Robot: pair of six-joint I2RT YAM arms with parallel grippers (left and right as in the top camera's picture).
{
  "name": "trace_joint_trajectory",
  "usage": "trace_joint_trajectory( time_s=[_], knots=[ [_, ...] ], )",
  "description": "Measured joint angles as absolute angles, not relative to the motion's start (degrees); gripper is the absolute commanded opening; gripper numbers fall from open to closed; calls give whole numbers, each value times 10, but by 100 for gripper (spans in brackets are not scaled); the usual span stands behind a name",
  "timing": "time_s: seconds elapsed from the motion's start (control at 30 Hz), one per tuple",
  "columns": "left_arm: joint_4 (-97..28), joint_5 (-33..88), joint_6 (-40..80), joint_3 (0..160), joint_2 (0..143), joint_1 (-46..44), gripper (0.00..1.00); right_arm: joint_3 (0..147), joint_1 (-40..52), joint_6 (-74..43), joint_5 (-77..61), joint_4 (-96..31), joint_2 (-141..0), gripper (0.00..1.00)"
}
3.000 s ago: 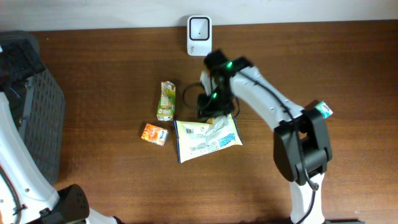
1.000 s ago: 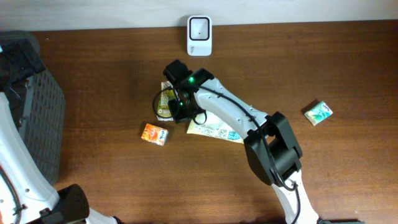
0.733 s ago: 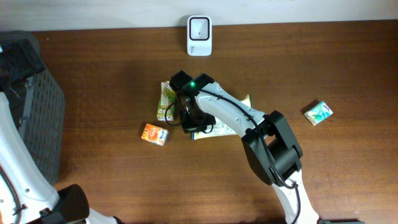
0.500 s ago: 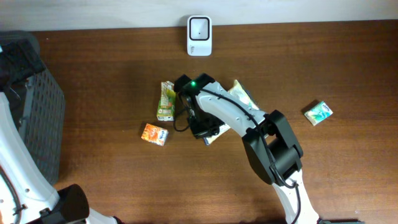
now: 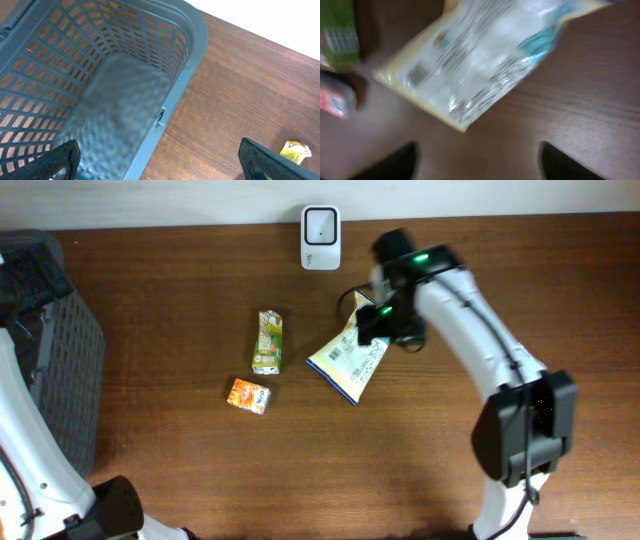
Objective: Scan the item barcode
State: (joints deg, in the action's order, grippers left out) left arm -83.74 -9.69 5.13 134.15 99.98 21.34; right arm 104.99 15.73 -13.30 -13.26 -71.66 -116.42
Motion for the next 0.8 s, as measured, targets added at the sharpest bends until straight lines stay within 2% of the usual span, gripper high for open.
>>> trace_joint_trajectory(
  time_s=[0.13,0.33,0.37,0.43,0.57,0.67,0.8],
  knots=[
    [-838,-97,51,1341,1000,213,99,981,79,-150,-218,-638,-1171,99],
    [-837,-97,51,1341,1000,213,99,863,86,-209,-268,-527,-1178,98],
    [-838,-97,51,1341,1000,213,99,834,91,-239,-274,-481,-1179,90],
    [-838,-97,51,1341,1000,214,99,815,94,-269,-275,-448,-1180,84],
    [-837,-97,51,1341,1000,213,99,751,113,-336,-295,-288,-1170,64],
    [-837,-97,51,1341,1000,213,99,737,126,-361,-291,-261,-1169,44],
    [-837,-97,51,1341,1000,213,99,729,135,-376,-277,-256,-1169,25]
  ],
)
